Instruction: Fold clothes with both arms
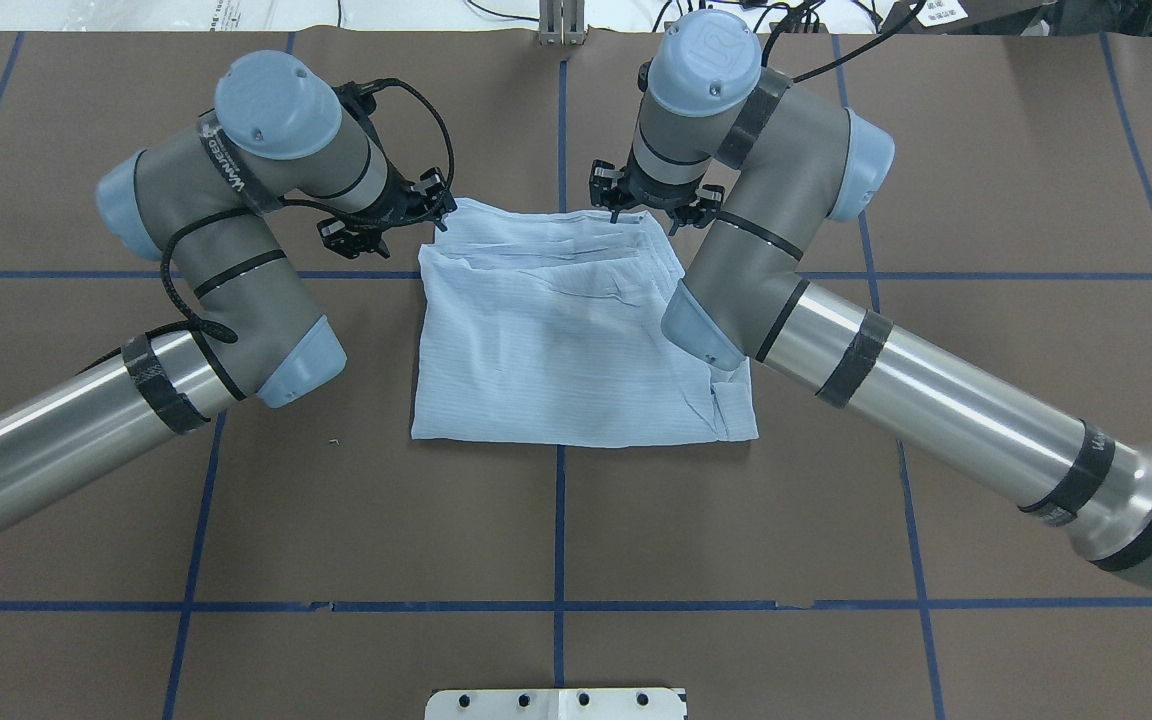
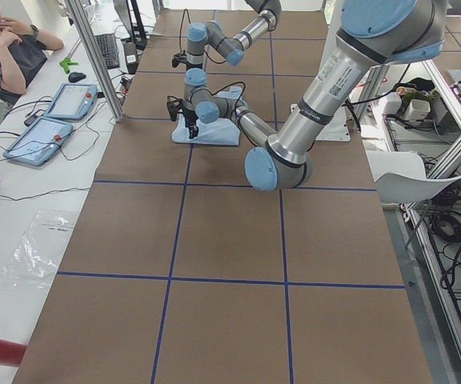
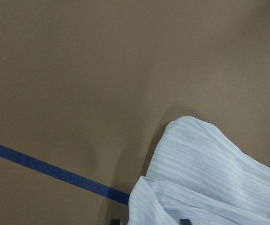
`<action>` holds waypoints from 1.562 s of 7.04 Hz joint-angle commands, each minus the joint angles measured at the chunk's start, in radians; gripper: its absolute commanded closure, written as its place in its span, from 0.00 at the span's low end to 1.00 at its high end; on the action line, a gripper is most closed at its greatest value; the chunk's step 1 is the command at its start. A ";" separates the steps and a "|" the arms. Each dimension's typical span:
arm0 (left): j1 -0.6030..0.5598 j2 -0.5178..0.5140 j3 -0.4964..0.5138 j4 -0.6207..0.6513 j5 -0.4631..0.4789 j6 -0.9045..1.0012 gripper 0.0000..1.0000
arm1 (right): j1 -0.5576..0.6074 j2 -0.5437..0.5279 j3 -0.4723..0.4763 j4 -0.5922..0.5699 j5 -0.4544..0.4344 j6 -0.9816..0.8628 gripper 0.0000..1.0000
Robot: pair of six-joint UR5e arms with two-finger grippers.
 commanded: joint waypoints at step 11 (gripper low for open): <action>-0.680 0.778 -0.243 -0.081 -0.260 1.288 0.00 | 0.647 -0.674 0.147 0.005 0.357 -1.279 0.00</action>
